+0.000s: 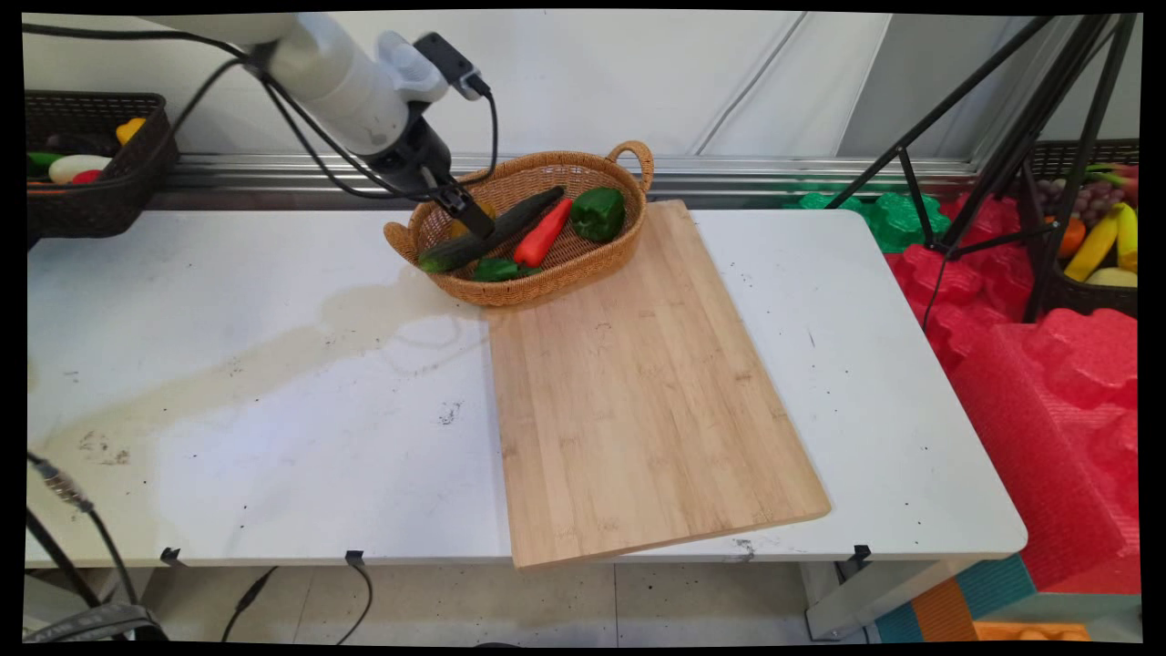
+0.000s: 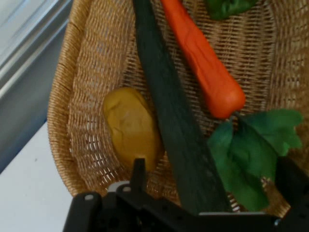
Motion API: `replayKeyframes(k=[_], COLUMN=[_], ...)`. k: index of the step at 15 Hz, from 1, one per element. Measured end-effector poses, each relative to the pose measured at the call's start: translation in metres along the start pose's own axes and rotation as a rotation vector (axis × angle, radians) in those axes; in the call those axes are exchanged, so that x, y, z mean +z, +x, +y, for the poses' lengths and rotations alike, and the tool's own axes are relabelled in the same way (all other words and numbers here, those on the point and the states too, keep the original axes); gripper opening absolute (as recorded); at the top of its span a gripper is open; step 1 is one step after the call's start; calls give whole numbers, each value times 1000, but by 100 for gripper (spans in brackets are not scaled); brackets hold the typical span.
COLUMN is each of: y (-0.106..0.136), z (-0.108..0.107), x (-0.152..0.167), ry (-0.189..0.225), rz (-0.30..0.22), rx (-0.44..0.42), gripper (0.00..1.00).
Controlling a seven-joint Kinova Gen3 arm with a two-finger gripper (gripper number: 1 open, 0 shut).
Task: Pick up the cucumber from the vegetable basket
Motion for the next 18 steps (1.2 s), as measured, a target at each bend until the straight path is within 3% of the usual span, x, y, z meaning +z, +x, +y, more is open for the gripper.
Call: replayKeyframes(k=[6,14,15,18], y=[1,-8,-8,-9], z=[1,7,8,10], x=[34,54,54,56], ry=[-7,0,2,9], rz=[-67,-118,-119,-116], rx=[-51,-126,-135,-160], gripper=[100,100,0,0])
